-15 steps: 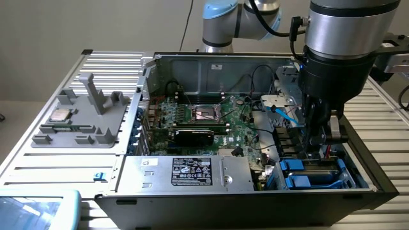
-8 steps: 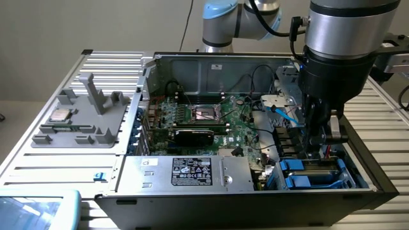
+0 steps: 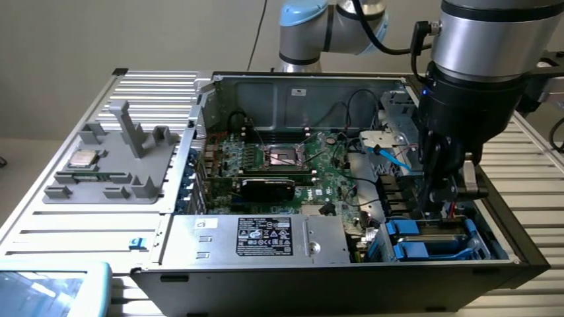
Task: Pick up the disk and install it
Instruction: 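Insert the second disk wire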
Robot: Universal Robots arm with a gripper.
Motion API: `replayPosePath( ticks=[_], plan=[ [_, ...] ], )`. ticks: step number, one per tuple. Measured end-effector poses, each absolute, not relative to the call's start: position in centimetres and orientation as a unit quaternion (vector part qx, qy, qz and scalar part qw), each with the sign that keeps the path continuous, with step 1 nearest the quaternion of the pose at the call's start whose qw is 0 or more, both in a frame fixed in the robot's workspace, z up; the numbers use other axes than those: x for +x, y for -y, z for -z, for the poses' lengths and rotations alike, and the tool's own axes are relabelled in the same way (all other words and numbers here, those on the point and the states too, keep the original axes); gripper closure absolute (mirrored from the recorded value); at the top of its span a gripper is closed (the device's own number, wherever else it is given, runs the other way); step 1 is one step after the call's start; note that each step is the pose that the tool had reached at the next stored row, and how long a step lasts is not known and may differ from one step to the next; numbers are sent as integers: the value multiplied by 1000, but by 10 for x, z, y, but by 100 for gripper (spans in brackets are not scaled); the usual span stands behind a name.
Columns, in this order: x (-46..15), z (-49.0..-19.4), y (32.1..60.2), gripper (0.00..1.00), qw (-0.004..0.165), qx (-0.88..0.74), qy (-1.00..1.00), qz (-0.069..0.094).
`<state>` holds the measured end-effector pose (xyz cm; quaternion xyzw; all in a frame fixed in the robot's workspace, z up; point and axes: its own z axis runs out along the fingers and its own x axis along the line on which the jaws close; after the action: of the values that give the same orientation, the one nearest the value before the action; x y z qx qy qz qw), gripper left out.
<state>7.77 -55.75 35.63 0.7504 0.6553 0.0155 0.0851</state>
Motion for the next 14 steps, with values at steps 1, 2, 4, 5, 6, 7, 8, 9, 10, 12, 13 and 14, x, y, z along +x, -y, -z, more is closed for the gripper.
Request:
replayPosePath(
  ticks=[1, 2, 4, 5, 6, 7, 8, 9, 10, 12, 13, 14],
  plan=[
    [78, -356, 558, 84, 85, 749, -657, -10],
    [78, -356, 558, 84, 85, 748, -658, -4],
    [78, -356, 558, 84, 85, 746, -661, 8],
    [79, -356, 558, 84, 85, 744, -662, 13],
    [79, -356, 558, 84, 84, 743, -664, 17],
    [79, -356, 558, 84, 84, 741, -666, 21],
    [79, -356, 558, 84, 83, 739, -668, 24],
    [80, -356, 558, 84, 82, 737, -671, 26],
    [80, -356, 559, 84, 81, 735, -673, 28],
    [81, -356, 559, 84, 79, 730, -678, 32],
    [82, -356, 559, 84, 79, 729, -679, 34],
    [84, -356, 559, 84, 78, 728, -680, 36]
  ],
)
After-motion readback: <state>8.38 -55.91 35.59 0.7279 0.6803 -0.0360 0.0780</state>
